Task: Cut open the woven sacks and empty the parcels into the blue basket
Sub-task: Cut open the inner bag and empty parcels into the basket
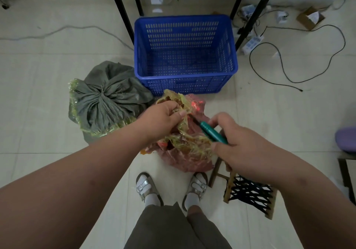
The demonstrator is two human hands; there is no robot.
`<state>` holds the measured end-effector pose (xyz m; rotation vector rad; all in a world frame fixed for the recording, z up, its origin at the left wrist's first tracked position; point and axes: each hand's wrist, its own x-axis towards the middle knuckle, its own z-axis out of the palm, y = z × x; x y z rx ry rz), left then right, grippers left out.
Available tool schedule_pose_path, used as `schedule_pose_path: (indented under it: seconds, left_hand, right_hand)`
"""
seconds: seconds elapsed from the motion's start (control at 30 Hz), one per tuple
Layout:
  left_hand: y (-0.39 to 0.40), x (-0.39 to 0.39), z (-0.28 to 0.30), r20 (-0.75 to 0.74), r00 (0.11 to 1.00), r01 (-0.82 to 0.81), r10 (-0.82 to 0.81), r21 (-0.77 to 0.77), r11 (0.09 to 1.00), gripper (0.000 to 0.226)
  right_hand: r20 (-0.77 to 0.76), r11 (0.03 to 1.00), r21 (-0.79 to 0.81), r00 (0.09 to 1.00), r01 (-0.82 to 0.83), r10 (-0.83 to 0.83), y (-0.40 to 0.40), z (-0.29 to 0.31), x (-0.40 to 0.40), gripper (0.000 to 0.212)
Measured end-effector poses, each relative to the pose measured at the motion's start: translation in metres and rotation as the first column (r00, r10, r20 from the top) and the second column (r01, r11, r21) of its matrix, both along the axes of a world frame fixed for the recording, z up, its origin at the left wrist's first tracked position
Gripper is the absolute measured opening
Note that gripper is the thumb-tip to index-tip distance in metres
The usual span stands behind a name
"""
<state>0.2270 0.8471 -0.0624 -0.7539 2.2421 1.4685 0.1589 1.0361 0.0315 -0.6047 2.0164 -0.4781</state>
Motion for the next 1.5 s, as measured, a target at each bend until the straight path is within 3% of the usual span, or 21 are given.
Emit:
schedule_pose_path:
  seconds: [0.1, 0.2, 0.5, 0.63, 0.8, 0.97, 1.27, 1.4, 1.5]
  left_hand:
    - [0.001, -0.002, -0.002, -0.025, 1.0, 0.007, -0.009, -0.058, 0.998, 0.026]
    - [0.003, -0.005, -0.002, -0.043, 0.998, 0.048, -0.054, -0.139, 0.989, 0.026]
    - [0.012, -0.008, 0.004, -0.027, 0.969, 0.221, -0.245, -0.341, 0.914, 0.024]
    - [0.014, -0.007, 0.003, -0.056, 0.967, 0.204, -0.25, -0.421, 0.884, 0.025]
    - [0.009, -0.004, 0.001, -0.122, 0.982, 0.089, -0.144, -0.375, 0.923, 0.022]
    - [0.013, -0.008, 0.009, -0.142, 0.972, 0.122, -0.185, -0.364, 0.923, 0.023]
    - [0.002, -0.007, 0.009, -0.197, 0.973, 0.042, -0.12, -0.361, 0.932, 0.024]
    - [-0.01, -0.005, 0.007, -0.215, 0.977, -0.071, -0.006, -0.347, 0.935, 0.025]
    - [-0.016, -0.005, 0.005, -0.253, 0.961, -0.188, 0.112, -0.301, 0.935, 0.028]
  right_hand:
    - [-0.091, 0.978, 0.077, 0.975, -0.196, 0.203, 0.005, 0.004, 0.008, 0.022]
    - [-0.179, 0.958, 0.109, 0.943, -0.264, 0.28, 0.0, 0.001, 0.015, 0.023]
    - [-0.309, 0.953, 0.146, 0.903, -0.266, 0.299, -0.016, -0.019, 0.024, 0.022]
    - [-0.324, 0.945, 0.144, 0.889, -0.293, 0.325, -0.016, -0.028, 0.027, 0.029]
    - [-0.326, 0.941, 0.171, 0.885, -0.292, 0.333, -0.003, -0.028, 0.021, 0.051]
    - [-0.355, 0.936, 0.126, 0.866, -0.329, 0.352, -0.015, -0.038, 0.022, 0.045]
    - [-0.329, 0.939, 0.219, 0.886, -0.266, 0.327, 0.009, -0.042, -0.003, 0.04]
    - [-0.374, 0.958, 0.245, 0.897, -0.151, 0.237, 0.024, -0.047, -0.015, 0.037]
    - [-0.347, 0.959, 0.239, 0.909, -0.152, 0.23, 0.024, -0.051, -0.012, 0.036]
